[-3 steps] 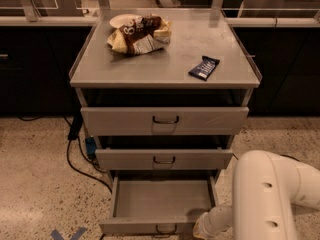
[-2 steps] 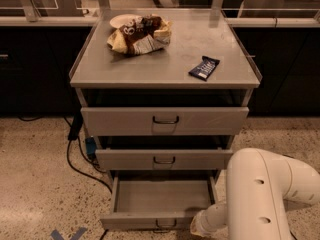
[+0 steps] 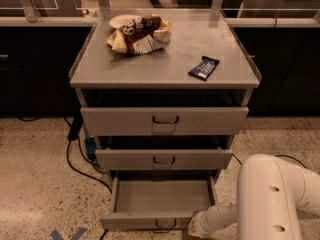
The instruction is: Close bottom drawer
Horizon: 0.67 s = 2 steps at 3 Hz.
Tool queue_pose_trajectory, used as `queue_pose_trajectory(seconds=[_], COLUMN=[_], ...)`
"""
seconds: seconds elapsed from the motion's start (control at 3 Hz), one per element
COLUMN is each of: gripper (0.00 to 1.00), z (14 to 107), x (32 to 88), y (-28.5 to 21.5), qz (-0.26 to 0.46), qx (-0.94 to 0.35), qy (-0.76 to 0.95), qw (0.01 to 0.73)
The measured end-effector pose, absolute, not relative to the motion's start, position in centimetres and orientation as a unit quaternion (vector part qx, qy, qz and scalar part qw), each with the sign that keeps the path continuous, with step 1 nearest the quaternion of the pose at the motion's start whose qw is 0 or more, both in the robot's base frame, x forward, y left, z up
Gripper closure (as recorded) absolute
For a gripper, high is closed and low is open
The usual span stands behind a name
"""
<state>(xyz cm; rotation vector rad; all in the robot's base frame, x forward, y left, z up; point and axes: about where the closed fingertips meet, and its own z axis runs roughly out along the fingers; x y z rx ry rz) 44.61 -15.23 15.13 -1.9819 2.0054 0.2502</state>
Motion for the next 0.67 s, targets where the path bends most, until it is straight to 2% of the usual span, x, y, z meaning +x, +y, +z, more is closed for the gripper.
queue_pose_trajectory(seconds=[0.67], gripper=[1.0], z=[14.5], x=[46.8], y=[-12.2], qz=[0.136], qx=[-0.676], qy=[0.689], qw=[0.223])
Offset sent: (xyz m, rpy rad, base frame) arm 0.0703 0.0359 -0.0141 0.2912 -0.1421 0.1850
